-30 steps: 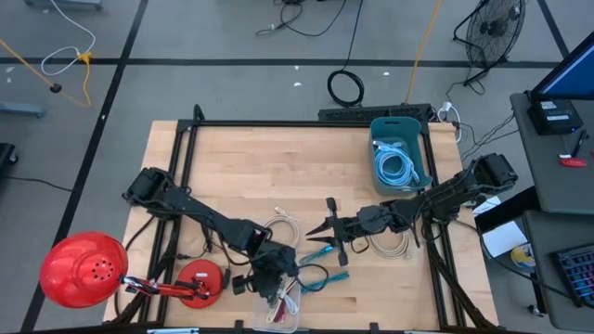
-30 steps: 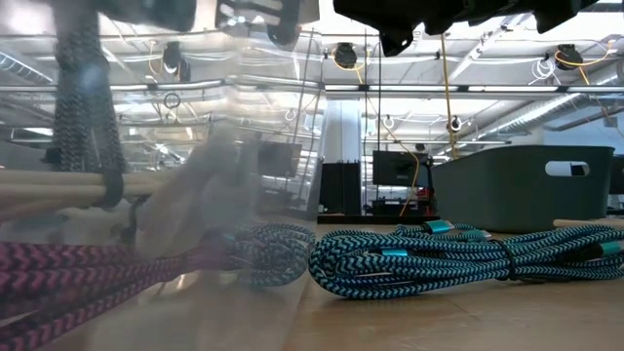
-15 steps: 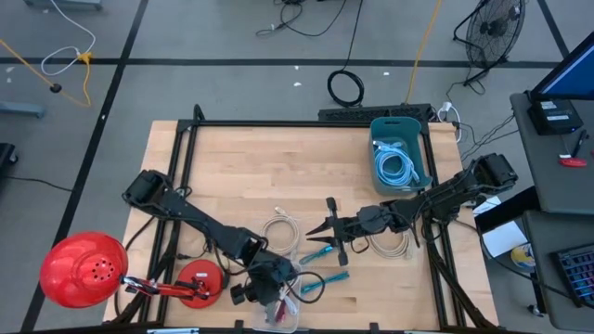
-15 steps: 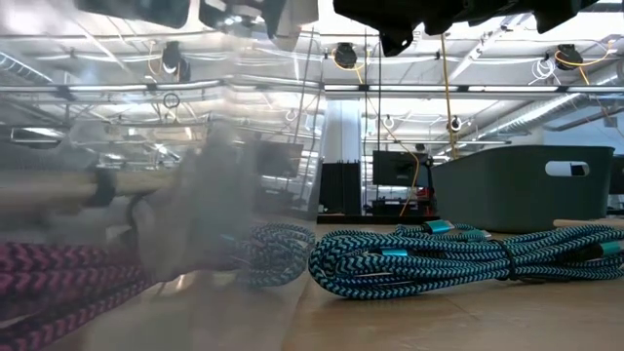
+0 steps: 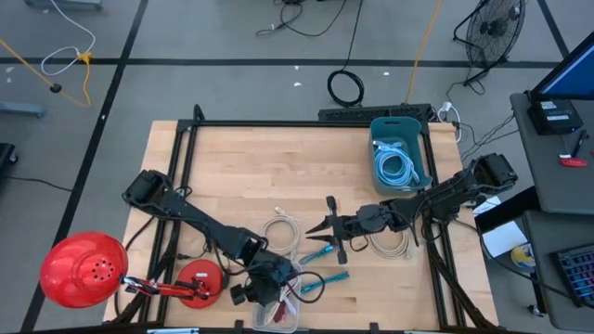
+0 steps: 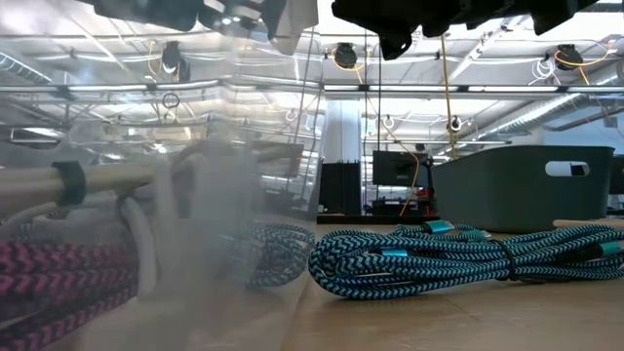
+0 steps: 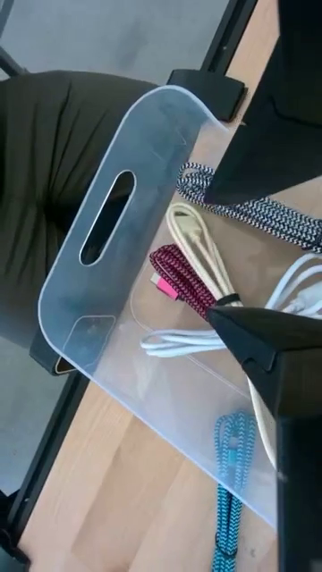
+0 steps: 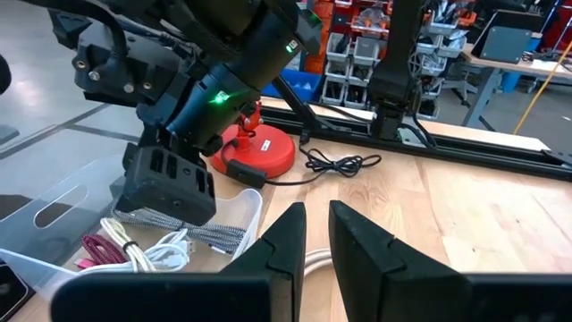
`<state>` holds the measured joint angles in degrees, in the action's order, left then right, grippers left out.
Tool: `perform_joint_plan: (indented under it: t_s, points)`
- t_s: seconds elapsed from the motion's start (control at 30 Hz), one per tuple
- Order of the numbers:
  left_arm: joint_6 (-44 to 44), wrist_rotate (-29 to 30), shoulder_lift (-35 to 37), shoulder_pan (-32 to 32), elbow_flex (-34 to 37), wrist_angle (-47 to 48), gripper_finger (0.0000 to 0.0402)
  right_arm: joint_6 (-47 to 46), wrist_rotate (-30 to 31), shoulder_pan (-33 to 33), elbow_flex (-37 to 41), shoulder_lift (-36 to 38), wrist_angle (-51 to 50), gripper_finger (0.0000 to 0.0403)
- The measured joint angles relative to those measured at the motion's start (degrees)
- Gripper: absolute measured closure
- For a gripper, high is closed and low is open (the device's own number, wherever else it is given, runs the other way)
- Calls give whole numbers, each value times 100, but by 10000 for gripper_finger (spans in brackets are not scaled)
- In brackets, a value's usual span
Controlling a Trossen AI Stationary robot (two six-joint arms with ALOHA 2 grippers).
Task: Pick & Place USB Port
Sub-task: Adjust the white charger cable in the transparent bin
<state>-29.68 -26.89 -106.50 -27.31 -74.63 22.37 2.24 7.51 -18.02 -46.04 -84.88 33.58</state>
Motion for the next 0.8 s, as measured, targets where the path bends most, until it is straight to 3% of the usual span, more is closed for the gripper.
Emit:
perform_joint_plan:
  t_s: [0.13, 0.43, 0.53, 0.67, 0.8]
  points:
    - [-5, 354, 2, 0, 0, -225, 240, 4, 0, 0, 0, 0, -33, 360]
    - [618, 2364, 381, 79, 2, -480, 318, 4, -2, 0, 0, 0, -100, 360]
    - [1075, 2747, 597, 193, 2, -392, 336, 0, -2, 0, 0, 0, -137, 360]
    - [1915, 2661, 839, 327, -7, -183, 358, 0, -2, 0, 0, 0, -208, 360]
    - [2356, 1703, 857, 362, 6, 708, 378, -2, -2, 0, 0, 0, -217, 360]
